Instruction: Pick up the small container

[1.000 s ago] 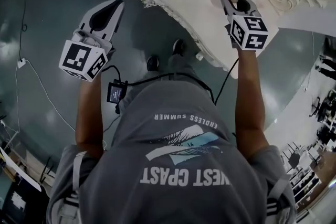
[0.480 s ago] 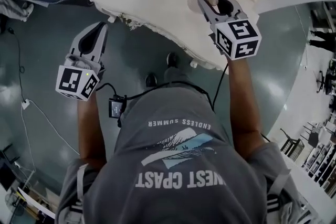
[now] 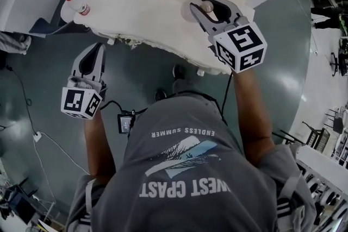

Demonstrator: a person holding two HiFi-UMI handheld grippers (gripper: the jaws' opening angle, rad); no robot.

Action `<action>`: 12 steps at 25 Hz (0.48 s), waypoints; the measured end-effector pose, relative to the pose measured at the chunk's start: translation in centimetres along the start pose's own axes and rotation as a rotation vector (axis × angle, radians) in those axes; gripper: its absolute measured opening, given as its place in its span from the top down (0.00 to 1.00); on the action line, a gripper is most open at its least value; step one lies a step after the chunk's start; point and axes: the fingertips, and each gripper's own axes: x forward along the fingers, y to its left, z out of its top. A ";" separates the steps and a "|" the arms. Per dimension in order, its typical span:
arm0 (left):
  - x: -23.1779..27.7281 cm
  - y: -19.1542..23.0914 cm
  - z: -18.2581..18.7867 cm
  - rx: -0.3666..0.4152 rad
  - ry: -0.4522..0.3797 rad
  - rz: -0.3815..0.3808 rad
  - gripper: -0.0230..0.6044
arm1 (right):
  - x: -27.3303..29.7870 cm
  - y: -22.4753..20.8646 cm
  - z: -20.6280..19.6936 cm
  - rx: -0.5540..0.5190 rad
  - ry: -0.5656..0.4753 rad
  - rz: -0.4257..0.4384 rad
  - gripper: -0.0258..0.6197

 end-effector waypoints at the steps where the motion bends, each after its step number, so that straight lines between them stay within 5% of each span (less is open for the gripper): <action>1: 0.0 -0.1 0.1 0.001 0.000 -0.002 0.92 | -0.4 0.0 0.2 0.001 -0.003 -0.002 0.73; 12: 1.2 -0.3 0.7 0.012 -0.002 -0.017 0.92 | -3.2 -0.1 2.3 -0.024 -0.041 -0.022 0.73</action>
